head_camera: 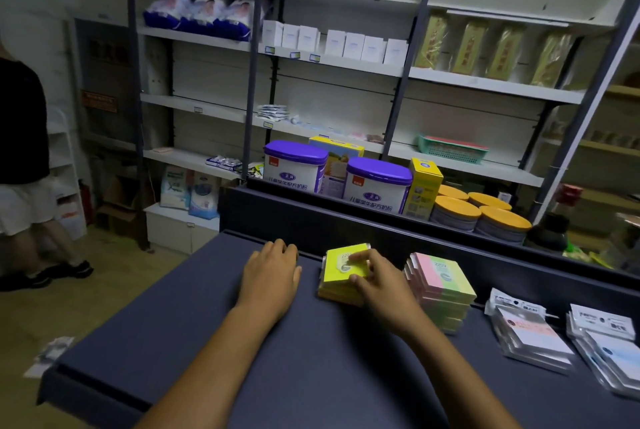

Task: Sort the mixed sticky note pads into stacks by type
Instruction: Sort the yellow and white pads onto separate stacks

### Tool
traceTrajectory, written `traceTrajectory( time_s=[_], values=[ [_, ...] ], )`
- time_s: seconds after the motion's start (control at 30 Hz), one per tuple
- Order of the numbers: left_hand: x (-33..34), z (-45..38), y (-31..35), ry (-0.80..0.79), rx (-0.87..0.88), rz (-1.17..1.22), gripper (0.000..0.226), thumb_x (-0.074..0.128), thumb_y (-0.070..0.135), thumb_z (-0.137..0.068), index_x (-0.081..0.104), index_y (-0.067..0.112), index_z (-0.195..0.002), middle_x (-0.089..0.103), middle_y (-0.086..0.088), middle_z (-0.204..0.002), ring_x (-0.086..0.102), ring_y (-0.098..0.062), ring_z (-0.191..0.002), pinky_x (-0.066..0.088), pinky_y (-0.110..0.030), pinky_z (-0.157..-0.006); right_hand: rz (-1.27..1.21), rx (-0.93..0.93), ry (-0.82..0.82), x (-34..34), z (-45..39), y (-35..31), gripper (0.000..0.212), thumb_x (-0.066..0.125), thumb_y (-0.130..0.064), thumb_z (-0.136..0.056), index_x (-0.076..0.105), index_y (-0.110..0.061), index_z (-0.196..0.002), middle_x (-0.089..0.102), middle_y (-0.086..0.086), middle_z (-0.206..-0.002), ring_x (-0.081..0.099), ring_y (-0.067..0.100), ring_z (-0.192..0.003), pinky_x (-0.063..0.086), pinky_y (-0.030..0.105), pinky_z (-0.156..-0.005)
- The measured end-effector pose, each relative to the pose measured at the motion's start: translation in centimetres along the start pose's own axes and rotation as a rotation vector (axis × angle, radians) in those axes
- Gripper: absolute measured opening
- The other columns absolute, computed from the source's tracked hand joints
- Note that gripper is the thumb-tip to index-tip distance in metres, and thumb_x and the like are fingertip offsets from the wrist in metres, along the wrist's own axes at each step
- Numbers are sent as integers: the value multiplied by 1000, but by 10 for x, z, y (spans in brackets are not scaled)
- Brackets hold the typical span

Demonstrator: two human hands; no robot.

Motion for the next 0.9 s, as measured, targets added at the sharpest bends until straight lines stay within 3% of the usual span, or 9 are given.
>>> traceTrajectory(
  time_s=[0.3, 0.5, 0.7, 0.9],
  values=[
    [0, 1, -2, 21, -1, 55, 24, 42, 31, -101, 53, 20, -120, 53, 2, -120, 50, -16, -112, 42, -30, -92, 438, -61, 36, 12, 7, 0, 25, 49, -31, -101, 52, -31, -126, 46, 5, -118, 40, 21, -114, 42, 31, -93],
    [-4, 3, 3, 52, -5, 106, 21, 44, 31, -100, 54, 23, -117, 54, 5, -117, 52, -14, -108, 41, -28, -89, 544, -151, 34, 3, 13, -10, 32, 50, -35, -100, 48, -26, -130, 42, 2, -124, 40, 20, -115, 43, 33, -97],
    [-28, 3, 30, 100, 50, 152, 21, 49, 32, -97, 56, 24, -115, 56, 5, -113, 52, -13, -106, 43, -28, -89, 538, -235, 135, -44, 36, -15, 41, 56, -38, -95, 43, -27, -133, 46, -4, -124, 44, 16, -114, 44, 30, -93],
    [-51, 6, 95, 57, 158, 116, 27, 48, 44, -96, 53, 26, -116, 54, 4, -114, 52, -16, -107, 42, -31, -88, 641, -146, 213, -113, 73, 10, 35, 53, -37, -95, 45, -28, -128, 51, -6, -126, 46, 19, -115, 40, 32, -93]
  ],
)
Point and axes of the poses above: each hand's wrist, its own z-axis away from the middle knuckle, its own x-axis out of the palm, y = z × x, the point moved 2 cm from there along -z, towards the middle knuckle
